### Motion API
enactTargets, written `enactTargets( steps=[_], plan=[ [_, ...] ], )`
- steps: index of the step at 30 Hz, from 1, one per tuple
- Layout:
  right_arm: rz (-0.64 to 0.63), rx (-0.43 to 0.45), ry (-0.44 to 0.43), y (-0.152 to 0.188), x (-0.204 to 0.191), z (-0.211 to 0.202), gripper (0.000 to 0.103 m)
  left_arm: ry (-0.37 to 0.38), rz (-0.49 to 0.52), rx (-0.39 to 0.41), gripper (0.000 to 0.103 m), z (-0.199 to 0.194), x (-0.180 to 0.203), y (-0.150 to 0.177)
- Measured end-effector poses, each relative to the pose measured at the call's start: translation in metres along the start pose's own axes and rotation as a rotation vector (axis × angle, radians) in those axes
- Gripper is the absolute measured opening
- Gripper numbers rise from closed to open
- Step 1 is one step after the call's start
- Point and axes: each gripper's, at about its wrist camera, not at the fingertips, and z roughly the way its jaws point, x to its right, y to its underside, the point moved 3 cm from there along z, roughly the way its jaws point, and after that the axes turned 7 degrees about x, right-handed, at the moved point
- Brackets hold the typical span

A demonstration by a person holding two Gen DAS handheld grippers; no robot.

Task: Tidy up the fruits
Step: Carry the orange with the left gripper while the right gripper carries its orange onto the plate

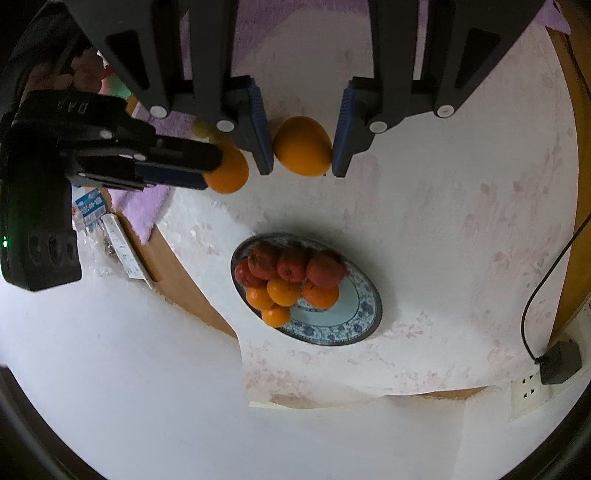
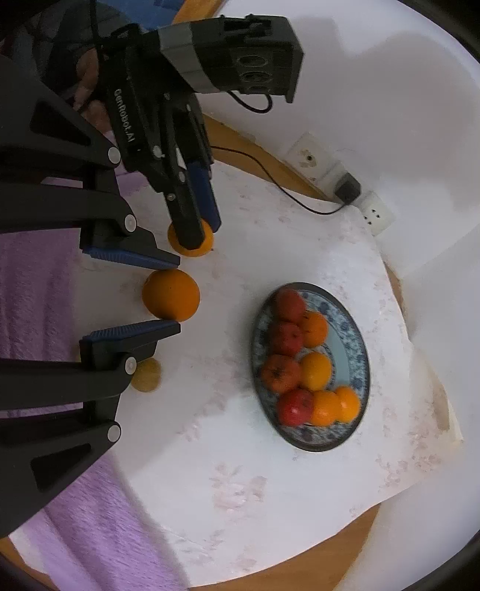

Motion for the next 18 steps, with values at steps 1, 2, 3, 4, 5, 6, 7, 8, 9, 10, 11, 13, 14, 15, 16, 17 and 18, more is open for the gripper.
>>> enactTargets(
  steps=[1,2,3,4,5,6,7,8,9,10,11,13,14,15,16,17,18],
  plan=[
    [0.000,0.004,0.001,-0.003,0.001,0.000,0.029,-0.001,0.001,0.003,0.034,0.001,0.000,-0.002],
    [0.001,0.007,0.001,-0.006,0.002,0.000,0.029,-0.003,0.003,0.007,0.034,0.001,0.000,-0.006],
    [0.003,0.011,0.001,-0.010,0.004,0.000,0.029,-0.004,0.003,0.011,0.034,0.002,-0.001,-0.008],
    [0.003,0.016,0.000,-0.014,0.005,0.000,0.029,-0.008,0.003,0.015,0.034,0.002,-0.001,-0.010],
    [0.004,0.020,0.001,-0.017,0.005,0.001,0.029,-0.009,-0.004,0.022,0.034,0.002,-0.003,-0.014],
    [0.006,0.025,0.000,-0.022,0.007,0.001,0.029,-0.004,-0.013,0.028,0.034,0.002,-0.004,-0.017],
    [0.007,0.029,-0.001,-0.025,0.009,0.000,0.029,-0.002,-0.018,0.035,0.034,0.002,-0.005,-0.020],
    [0.008,0.033,0.000,-0.028,0.011,0.000,0.029,-0.008,-0.013,0.044,0.034,0.002,-0.005,-0.024],
    [0.010,0.037,0.000,-0.032,0.012,0.000,0.029,-0.010,-0.009,0.049,0.034,0.002,-0.005,-0.027],
    [0.012,0.041,-0.001,-0.037,0.014,0.001,0.029,-0.010,-0.005,0.053,0.034,0.003,-0.006,-0.031],
    [0.013,0.045,0.000,-0.040,0.016,0.001,0.029,-0.010,-0.004,0.056,0.034,0.004,-0.006,-0.034],
    [0.015,0.052,-0.001,-0.048,0.019,0.002,0.029,-0.013,0.003,0.060,0.034,0.007,-0.007,-0.039],
    [0.013,0.056,-0.001,-0.051,0.020,0.002,0.029,-0.016,0.005,0.062,0.034,0.009,-0.007,-0.042],
    [0.012,0.060,-0.003,-0.055,0.021,0.003,0.029,-0.017,0.005,0.063,0.034,0.010,-0.009,-0.044],
    [0.010,0.062,-0.005,-0.058,0.021,0.003,0.029,-0.019,0.003,0.064,0.034,0.012,-0.010,-0.046],
    [0.007,0.064,-0.006,-0.061,0.022,0.003,0.029,-0.021,0.001,0.066,0.034,0.013,-0.011,-0.049],
    [0.003,0.066,-0.006,-0.064,0.023,0.003,0.029,-0.023,0.001,0.068,0.034,0.014,-0.012,-0.051]
  ],
)
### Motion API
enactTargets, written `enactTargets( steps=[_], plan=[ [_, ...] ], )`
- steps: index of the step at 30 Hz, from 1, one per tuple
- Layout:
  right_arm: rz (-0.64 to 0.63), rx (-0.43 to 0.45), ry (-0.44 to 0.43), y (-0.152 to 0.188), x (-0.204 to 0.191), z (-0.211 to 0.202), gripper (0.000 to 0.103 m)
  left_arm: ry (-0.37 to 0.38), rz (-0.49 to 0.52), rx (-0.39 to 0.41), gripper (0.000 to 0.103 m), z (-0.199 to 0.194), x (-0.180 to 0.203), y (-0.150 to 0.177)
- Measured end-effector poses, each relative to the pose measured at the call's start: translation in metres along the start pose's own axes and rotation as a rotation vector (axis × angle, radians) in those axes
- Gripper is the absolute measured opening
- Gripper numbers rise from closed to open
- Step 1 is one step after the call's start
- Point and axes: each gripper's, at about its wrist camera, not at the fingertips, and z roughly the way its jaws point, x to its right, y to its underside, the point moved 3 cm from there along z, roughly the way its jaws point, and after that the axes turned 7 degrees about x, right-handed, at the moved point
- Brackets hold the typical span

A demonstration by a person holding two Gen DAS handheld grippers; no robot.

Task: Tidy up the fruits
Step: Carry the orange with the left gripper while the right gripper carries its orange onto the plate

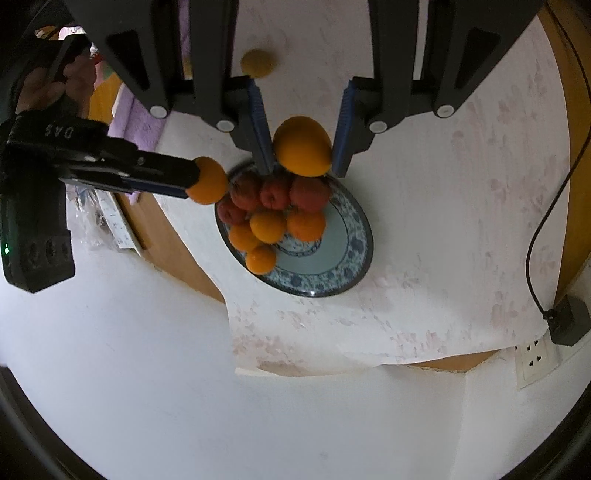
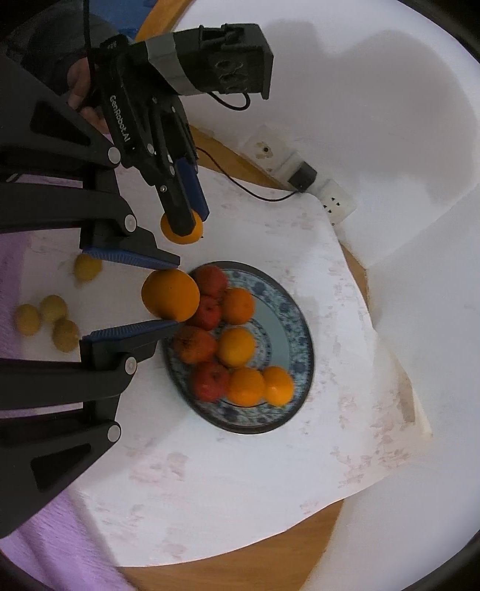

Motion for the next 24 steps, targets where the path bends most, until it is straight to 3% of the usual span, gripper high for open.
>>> enactTargets(
  steps=[15,24],
  plan=[
    [-0.015,-0.014,-0.054,-0.053,0.007,0.041,0.029,-0.026,0.009,0.034,0.034,0.020,-0.018,-0.034],
    [0.007,-0.054,-0.093,-0.076,0.014,0.077,0.029,-0.027,0.015,0.010,0.034,0.039,-0.021,-0.038]
  ],
)
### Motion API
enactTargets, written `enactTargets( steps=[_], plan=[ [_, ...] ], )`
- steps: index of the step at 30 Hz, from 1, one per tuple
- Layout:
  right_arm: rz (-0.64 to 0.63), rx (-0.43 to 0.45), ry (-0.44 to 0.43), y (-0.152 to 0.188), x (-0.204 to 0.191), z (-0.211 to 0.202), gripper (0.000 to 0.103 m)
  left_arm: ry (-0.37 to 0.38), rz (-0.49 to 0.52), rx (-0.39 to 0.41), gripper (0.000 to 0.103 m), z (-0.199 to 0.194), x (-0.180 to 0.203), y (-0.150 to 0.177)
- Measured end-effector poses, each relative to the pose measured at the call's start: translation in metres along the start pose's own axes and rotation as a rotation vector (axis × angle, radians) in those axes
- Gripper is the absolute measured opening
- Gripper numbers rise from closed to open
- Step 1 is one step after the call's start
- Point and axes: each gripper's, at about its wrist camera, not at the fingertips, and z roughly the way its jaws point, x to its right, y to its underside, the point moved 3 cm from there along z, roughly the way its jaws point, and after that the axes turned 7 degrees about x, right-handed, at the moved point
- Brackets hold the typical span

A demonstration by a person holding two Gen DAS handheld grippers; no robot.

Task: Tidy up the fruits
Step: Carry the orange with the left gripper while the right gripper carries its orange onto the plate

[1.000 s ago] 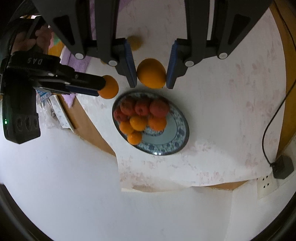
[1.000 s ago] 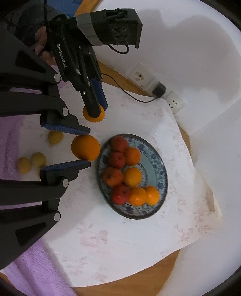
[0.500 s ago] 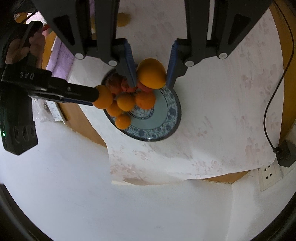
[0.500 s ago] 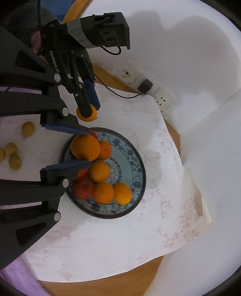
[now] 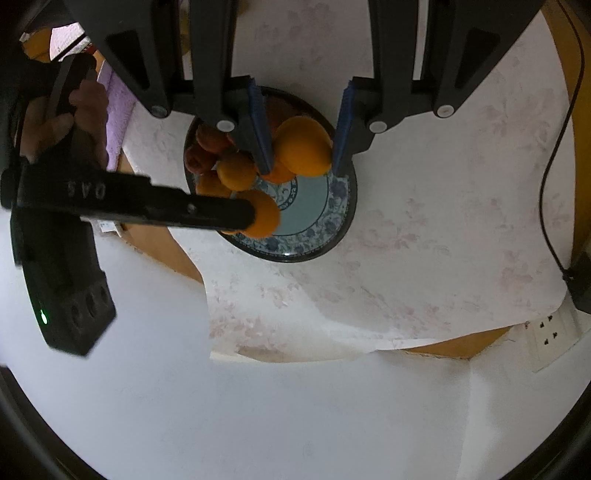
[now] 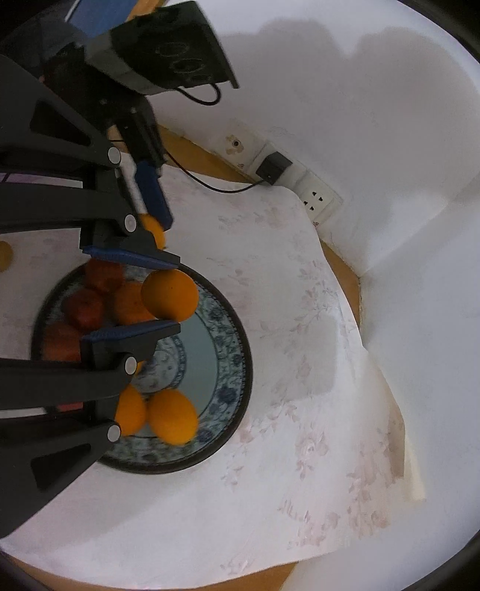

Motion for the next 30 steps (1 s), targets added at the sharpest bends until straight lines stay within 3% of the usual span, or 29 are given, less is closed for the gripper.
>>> enactTargets(
  steps=[15,30],
  plan=[
    [0.027,-0.078,-0.033,0.001,0.000,0.041,0.029,-0.001,0.017,-0.015,0.034,0.014,-0.003,0.000],
    [0.049,-0.085,-0.040,0.008,0.004,0.050,0.029,-0.019,0.005,-0.051,0.034,0.022,-0.009,0.006]
  ],
)
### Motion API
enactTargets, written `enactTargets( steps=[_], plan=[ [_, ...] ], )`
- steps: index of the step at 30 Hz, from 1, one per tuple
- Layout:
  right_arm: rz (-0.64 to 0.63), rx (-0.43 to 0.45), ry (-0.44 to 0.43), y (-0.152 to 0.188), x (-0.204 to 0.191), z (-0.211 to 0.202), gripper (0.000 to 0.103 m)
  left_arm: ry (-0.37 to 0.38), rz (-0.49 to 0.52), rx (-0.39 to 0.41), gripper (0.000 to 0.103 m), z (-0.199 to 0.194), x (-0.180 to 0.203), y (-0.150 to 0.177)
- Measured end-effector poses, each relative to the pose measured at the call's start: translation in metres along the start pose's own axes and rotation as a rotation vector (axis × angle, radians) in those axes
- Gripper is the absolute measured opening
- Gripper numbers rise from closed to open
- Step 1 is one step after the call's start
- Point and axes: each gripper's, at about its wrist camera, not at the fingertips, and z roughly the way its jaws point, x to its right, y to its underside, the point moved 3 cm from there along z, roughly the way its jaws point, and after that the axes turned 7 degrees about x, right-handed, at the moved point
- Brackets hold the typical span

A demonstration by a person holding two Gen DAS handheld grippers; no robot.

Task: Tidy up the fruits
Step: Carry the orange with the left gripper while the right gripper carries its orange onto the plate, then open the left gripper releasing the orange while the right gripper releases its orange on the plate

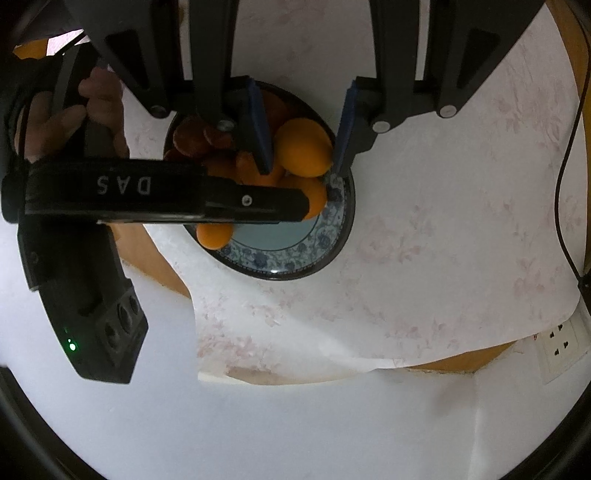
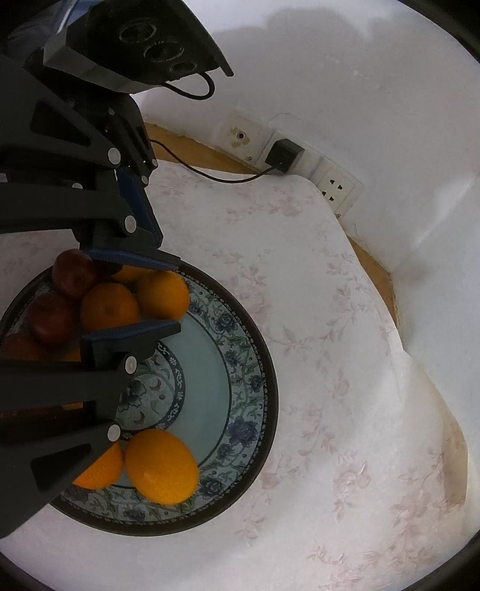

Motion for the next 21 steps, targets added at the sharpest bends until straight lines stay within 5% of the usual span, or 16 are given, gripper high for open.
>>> enactTargets(
  steps=[12,21],
  plan=[
    [0.007,0.016,0.004,0.003,0.001,-0.005,0.029,-0.014,-0.003,-0.009,0.043,-0.001,0.002,0.003],
    [0.010,0.029,0.000,0.005,-0.001,-0.012,0.037,-0.009,-0.007,-0.005,0.062,-0.006,0.001,0.000]
  ],
)
